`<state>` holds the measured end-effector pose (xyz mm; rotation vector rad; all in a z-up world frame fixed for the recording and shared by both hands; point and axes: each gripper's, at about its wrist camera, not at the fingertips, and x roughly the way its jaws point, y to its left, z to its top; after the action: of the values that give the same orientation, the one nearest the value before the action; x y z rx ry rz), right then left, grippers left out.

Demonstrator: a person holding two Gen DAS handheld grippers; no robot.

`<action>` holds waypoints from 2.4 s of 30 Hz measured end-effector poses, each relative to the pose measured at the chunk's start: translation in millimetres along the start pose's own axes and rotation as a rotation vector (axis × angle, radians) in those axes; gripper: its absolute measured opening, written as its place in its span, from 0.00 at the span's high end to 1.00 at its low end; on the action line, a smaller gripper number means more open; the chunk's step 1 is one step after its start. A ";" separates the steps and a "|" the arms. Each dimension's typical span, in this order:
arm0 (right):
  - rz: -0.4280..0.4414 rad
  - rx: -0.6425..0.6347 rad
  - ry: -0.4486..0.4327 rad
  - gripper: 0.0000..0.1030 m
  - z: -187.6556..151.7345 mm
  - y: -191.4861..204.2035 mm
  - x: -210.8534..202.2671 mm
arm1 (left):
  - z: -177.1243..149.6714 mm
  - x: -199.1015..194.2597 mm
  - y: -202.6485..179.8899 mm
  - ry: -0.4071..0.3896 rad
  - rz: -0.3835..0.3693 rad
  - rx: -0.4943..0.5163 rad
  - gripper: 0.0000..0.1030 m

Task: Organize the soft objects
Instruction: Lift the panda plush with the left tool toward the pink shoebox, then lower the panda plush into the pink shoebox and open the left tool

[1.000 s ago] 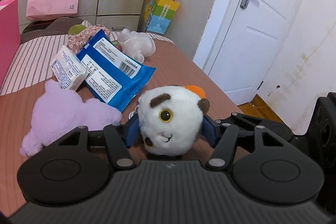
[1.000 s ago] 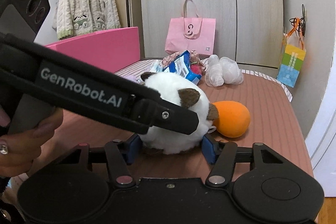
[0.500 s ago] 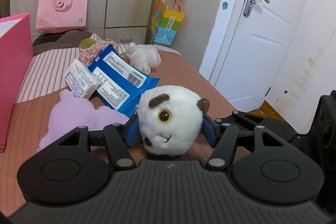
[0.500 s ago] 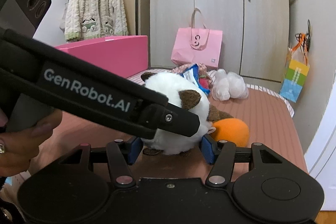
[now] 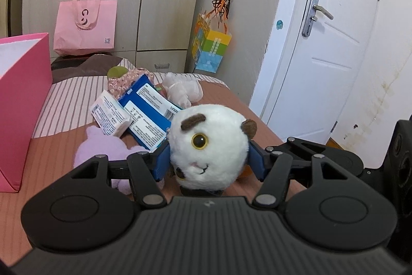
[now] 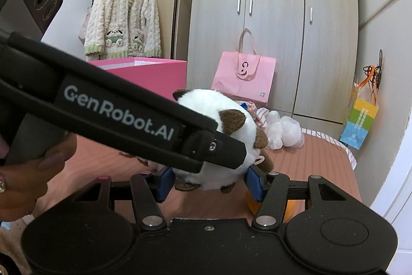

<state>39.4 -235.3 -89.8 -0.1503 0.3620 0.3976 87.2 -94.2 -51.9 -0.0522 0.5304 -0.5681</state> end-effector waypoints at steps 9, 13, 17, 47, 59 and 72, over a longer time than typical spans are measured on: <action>-0.007 -0.015 -0.015 0.39 3.2 6.5 -0.8 | 0.0 -6.3 -0.3 -0.009 0.024 0.003 0.41; -0.003 -0.018 -0.014 0.39 2.7 7.2 -0.3 | -0.8 -7.0 0.1 -0.006 0.026 0.000 0.41; -0.002 -0.019 -0.016 0.39 3.5 5.7 0.6 | -0.9 -7.2 0.3 -0.005 0.027 0.000 0.41; 0.106 -0.011 0.054 0.39 24.3 40.3 -22.8 | -4.4 -71.0 7.4 0.119 0.077 0.023 0.45; 0.244 -0.024 0.183 0.39 40.0 101.9 -27.1 | -9.2 -127.3 42.5 0.268 0.147 -0.023 0.48; 0.369 -0.080 0.096 0.39 130.1 151.3 0.5 | 61.5 -185.1 105.7 0.172 0.231 -0.036 0.47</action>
<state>19.7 -69.4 19.4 -0.1815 0.4700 0.7712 38.3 86.6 67.1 0.0238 0.7038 -0.3392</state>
